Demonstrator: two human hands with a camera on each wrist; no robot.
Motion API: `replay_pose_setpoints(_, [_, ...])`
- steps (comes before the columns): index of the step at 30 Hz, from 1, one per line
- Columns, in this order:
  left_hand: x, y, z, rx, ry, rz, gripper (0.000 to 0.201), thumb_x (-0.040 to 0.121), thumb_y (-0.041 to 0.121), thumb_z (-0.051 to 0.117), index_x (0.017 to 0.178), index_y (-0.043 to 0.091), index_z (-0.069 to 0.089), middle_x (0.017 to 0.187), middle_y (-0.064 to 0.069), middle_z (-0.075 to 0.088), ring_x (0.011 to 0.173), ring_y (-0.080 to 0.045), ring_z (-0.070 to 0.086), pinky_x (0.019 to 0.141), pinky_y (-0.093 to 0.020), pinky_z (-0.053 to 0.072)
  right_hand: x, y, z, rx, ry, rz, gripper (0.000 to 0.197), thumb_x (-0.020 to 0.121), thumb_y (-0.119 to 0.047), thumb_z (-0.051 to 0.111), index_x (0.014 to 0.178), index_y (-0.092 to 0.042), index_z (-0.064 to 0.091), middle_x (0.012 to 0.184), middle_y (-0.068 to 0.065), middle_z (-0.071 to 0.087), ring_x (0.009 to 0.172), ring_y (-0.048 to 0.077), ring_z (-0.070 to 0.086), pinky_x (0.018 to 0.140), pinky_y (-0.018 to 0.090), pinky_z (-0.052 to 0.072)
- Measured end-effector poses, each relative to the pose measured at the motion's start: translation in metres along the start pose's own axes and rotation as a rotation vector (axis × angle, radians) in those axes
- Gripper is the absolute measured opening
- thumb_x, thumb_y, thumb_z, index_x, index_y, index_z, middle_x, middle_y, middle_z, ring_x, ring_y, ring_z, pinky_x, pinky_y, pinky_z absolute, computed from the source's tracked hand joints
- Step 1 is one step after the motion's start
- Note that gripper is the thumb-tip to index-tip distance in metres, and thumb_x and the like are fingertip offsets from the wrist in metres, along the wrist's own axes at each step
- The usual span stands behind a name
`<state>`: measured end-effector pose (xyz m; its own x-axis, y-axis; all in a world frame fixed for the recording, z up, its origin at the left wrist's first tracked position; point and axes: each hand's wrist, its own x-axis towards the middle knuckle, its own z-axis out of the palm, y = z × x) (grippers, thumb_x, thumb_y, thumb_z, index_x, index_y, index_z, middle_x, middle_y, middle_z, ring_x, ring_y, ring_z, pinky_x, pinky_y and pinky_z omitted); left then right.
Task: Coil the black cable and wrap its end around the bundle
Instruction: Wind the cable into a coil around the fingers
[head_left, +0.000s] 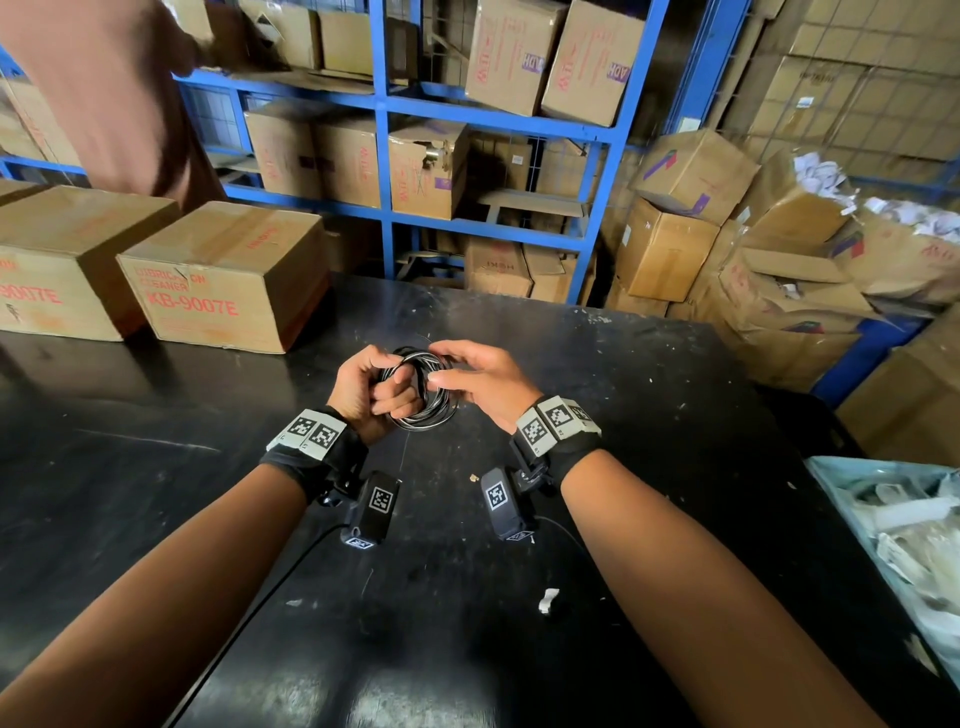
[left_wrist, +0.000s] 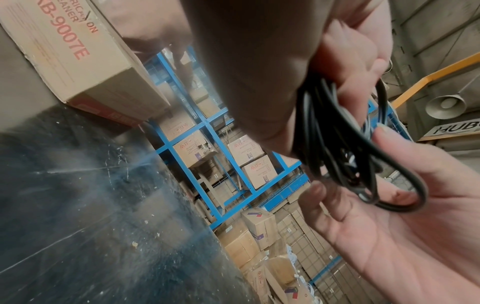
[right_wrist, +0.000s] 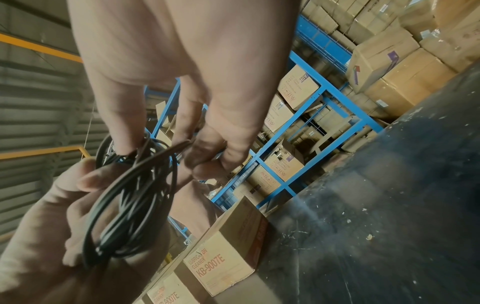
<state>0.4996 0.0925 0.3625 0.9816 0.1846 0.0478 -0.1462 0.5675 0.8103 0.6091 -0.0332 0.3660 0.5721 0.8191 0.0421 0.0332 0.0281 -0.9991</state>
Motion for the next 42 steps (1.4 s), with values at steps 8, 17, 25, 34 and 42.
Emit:
replay_pose_setpoints(8, [0.0,-0.002,-0.003,0.05,-0.029,0.005,0.021,0.057,0.029,0.058,0.048,0.011,0.051,0.037,0.002,0.011,0.032,-0.016,0.01,0.044,-0.025,0.028,-0.002,0.001,0.0,-0.061,0.027,-0.038,0.036,0.075,-0.007,0.071,0.105,-0.026,0.066,0.11,0.006,0.064,0.099,0.023,0.061,0.081,0.04,0.05])
replay_pose_setpoints(17, [0.0,-0.002,-0.004,0.031,-0.035,0.001,0.02,0.059,0.028,0.055,0.05,0.01,0.05,0.037,0.003,0.011,0.032,-0.016,0.01,0.042,-0.023,0.031,0.0,0.003,0.004,-0.004,-0.003,-0.026,0.036,0.08,0.002,0.064,0.109,-0.018,0.064,0.105,0.004,0.065,0.093,0.018,0.06,0.08,0.031,0.052])
replay_pose_setpoints(25, [0.009,-0.005,-0.006,0.07,-0.056,0.023,0.021,0.062,0.029,0.055,0.053,0.01,0.051,0.031,0.008,0.03,0.029,-0.01,0.026,0.046,-0.025,0.036,0.0,-0.001,0.001,-0.031,0.087,-0.072,0.032,0.081,0.001,0.064,0.108,-0.017,0.065,0.093,0.0,0.064,0.067,0.003,0.055,0.055,0.017,0.041])
replay_pose_setpoints(34, [0.013,-0.006,0.004,0.246,0.116,0.083,0.023,0.076,0.025,0.043,0.06,0.01,0.051,0.04,0.003,0.032,0.046,-0.016,0.037,0.061,-0.027,0.043,0.004,0.003,-0.001,-0.103,0.213,-0.112,0.027,0.083,-0.003,0.064,0.106,-0.016,0.066,0.092,-0.003,0.066,0.074,0.0,0.059,0.064,0.01,0.043])
replay_pose_setpoints(42, [0.015,-0.01,-0.002,0.454,0.182,0.126,0.026,0.077,0.029,0.043,0.062,0.011,0.053,0.045,0.003,0.041,0.052,-0.015,0.039,0.061,-0.03,0.032,0.005,0.004,0.0,-0.085,0.267,-0.12,0.026,0.079,-0.002,0.067,0.103,-0.012,0.07,0.092,0.002,0.07,0.08,0.011,0.065,0.073,0.02,0.049])
